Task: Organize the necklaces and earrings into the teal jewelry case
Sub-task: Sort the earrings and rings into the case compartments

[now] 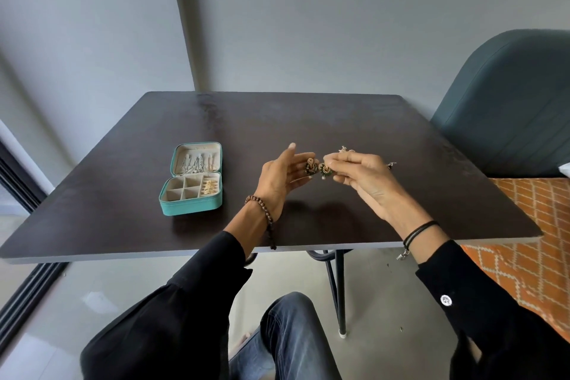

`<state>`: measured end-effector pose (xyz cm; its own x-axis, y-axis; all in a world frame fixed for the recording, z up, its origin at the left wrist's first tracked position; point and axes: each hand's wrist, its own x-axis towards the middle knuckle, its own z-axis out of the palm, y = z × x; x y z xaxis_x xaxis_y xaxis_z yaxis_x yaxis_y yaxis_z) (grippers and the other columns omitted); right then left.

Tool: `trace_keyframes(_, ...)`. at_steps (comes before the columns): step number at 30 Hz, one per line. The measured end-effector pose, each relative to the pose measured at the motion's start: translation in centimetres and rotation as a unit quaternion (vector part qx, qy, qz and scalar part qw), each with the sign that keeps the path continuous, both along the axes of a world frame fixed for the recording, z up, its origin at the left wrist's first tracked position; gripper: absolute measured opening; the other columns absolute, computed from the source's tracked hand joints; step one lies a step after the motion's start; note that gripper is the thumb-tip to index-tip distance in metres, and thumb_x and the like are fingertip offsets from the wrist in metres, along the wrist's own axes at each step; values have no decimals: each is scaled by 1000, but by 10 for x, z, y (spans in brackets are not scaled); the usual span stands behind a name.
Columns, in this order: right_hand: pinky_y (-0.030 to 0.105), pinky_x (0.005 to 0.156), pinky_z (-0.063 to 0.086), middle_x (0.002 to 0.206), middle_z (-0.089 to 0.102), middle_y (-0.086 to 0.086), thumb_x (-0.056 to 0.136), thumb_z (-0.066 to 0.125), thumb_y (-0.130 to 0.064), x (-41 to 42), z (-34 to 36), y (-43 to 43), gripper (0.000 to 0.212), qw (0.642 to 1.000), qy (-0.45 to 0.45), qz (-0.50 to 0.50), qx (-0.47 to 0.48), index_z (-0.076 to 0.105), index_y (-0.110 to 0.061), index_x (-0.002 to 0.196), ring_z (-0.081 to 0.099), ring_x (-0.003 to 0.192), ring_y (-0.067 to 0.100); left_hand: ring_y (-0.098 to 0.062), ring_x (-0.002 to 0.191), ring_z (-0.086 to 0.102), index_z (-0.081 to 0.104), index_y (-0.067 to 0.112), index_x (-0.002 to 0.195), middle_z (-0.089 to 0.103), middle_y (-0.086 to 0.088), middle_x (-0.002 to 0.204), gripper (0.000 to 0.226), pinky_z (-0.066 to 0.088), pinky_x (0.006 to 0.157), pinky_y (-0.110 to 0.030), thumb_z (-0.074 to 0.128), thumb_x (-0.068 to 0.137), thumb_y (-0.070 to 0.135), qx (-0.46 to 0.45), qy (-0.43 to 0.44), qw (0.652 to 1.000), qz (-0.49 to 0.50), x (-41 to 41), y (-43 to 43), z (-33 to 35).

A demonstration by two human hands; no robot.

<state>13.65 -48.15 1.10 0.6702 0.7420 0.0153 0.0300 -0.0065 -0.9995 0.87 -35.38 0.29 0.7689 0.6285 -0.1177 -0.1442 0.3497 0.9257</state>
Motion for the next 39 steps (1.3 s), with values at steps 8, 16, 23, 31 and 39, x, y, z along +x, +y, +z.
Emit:
trace_keyframes(8, 30, 90, 55, 108, 76, 15, 95, 68, -24, -7, 18, 13, 30, 997, 66, 29, 8, 74, 1, 110, 72, 100, 19, -24, 102, 72, 72, 2, 112, 76, -11, 105, 42, 57, 92, -34, 55, 97, 38, 11, 36, 999, -14, -10, 19, 21)
trace_keyframes(16, 27, 87, 58, 104, 78, 9, 90, 71, -1, 7, 25, 59, 21, 998, -49, 35, -36, 76, -9, 109, 74, 99, 19, -19, 92, 74, 74, 7, 103, 76, -11, 98, 14, 59, 82, -29, 71, 91, 14, 219, 131, 967, 3, 12, 69, 39)
trace_keyframes(23, 17, 65, 56, 95, 75, 11, 90, 70, 3, 34, 18, 129, 15, 989, -112, 3, -93, 74, -7, 101, 71, 83, 16, -19, 78, 75, 73, 4, 95, 76, -15, 91, 8, 61, 75, -27, 72, 89, 10, 330, 227, 916, 33, 45, 127, 36)
trace_keyframes(31, 37, 85, 62, 86, 78, 8, 84, 72, -2, 48, -9, 182, 20, 962, -202, -36, -179, 76, -21, 81, 76, 83, 23, -22, 74, 74, 77, 11, 83, 76, -10, 80, 1, 62, 80, -34, 77, 84, 10, 423, 332, 843, 25, 71, 166, 19)
trace_keyframes(39, 38, 90, 58, 97, 78, 2, 86, 75, -18, 50, -12, 187, 8, 937, -264, -39, -225, 81, -20, 92, 72, 96, 26, -29, 81, 73, 73, 16, 73, 75, -13, 84, 10, 61, 81, -41, 75, 81, 9, 464, 360, 809, 24, 75, 165, 13)
